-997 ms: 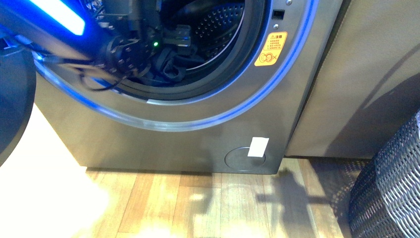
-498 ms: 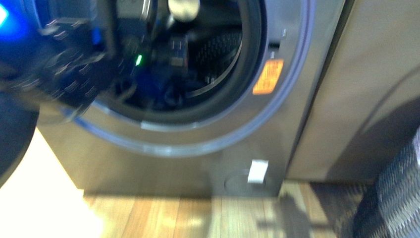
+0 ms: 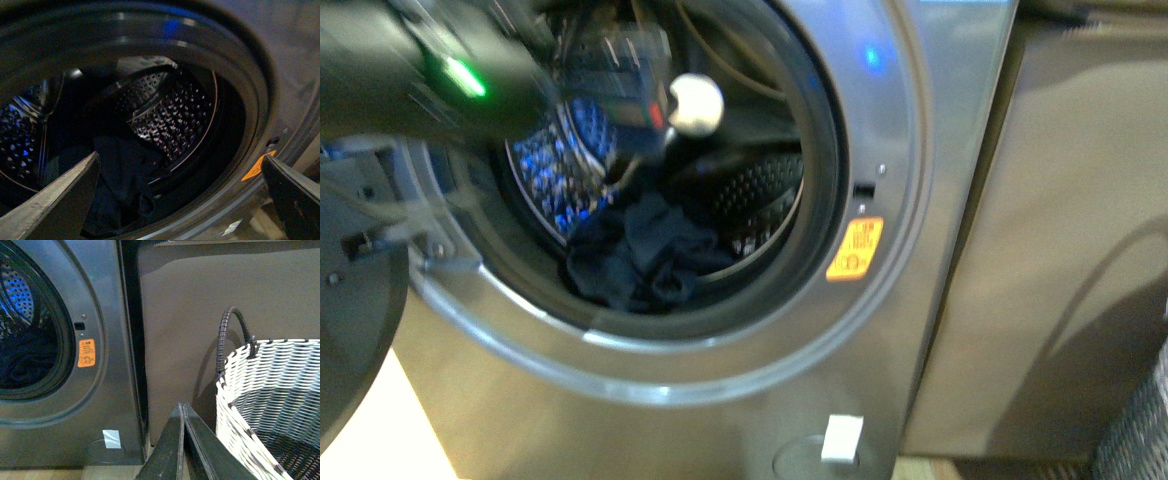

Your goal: Put clothes into washing machine

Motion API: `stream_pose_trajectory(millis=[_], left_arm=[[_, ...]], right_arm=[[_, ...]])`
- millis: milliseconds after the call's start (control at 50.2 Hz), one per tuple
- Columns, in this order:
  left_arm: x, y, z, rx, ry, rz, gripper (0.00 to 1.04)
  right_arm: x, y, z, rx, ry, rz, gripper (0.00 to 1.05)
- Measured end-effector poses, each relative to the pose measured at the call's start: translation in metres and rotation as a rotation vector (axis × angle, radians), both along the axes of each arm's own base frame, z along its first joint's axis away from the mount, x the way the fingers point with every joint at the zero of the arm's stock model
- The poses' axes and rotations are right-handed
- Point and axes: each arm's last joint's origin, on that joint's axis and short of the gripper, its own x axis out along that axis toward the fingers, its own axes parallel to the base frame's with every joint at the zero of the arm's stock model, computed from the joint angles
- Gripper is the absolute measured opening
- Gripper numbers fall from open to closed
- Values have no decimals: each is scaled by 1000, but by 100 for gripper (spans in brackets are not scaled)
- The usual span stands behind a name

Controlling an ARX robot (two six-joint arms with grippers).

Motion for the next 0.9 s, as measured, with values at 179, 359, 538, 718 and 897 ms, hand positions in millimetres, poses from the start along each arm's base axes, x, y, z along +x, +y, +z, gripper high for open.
stream_pose_trajectory(millis=[179, 359, 538, 718, 897], left_arm=[[-40, 8, 40, -33, -90, -28, 98], [-81, 14, 62, -45, -147, -54, 98], [-124, 29, 52, -60, -36, 265, 77], [-161, 55, -2, -82, -34, 339, 40], [-170, 65, -44, -84, -15, 331, 4]], right_arm=[[0, 0, 0, 0, 0, 0, 2], [0, 0, 0, 0, 0, 0, 2], [0, 0, 0, 0, 0, 0, 2], [0, 0, 0, 0, 0, 0, 2], [0, 0, 0, 0, 0, 0, 2]])
